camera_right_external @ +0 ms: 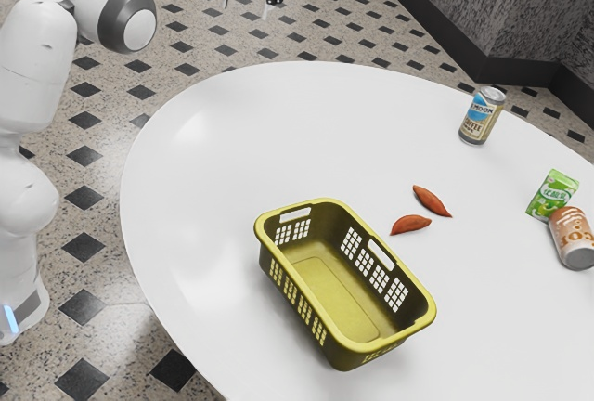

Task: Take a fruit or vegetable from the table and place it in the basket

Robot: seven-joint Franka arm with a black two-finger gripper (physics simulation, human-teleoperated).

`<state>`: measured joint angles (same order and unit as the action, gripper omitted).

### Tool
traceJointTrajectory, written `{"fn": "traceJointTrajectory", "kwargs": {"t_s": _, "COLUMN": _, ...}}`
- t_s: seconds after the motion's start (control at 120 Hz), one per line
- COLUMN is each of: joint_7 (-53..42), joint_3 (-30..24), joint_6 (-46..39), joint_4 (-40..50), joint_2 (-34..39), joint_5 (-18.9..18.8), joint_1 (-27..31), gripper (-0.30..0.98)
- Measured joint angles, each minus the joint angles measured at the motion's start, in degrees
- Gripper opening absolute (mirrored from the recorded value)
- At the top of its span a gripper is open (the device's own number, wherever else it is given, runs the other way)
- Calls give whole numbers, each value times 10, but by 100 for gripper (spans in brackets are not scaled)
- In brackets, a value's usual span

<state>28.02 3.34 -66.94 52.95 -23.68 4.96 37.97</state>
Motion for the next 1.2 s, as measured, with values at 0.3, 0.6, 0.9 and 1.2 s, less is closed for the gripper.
{"fn": "traceJointTrajectory", "kwargs": {"t_s": 0.3, "joint_7": 6, "joint_3": -1, "joint_6": 0, "joint_4": -2, "joint_2": 16, "joint_5": -1, "joint_1": 0, "gripper": 69}}
{"fn": "traceJointTrajectory", "kwargs": {"t_s": 0.6, "joint_7": 11, "joint_3": -10, "joint_6": -70, "joint_4": -3, "joint_2": 119, "joint_5": -5, "joint_1": -260, "gripper": 68}}
{"fn": "traceJointTrajectory", "kwargs": {"t_s": 0.9, "joint_7": -24, "joint_3": -28, "joint_6": -260, "joint_4": -1, "joint_2": -84, "joint_5": -43, "joint_1": -389, "gripper": 68}}
{"fn": "traceJointTrajectory", "kwargs": {"t_s": 1.2, "joint_7": -37, "joint_3": 12, "joint_6": -368, "joint_4": 198, "joint_2": -26, "joint_5": -38, "joint_1": -385, "gripper": 68}}
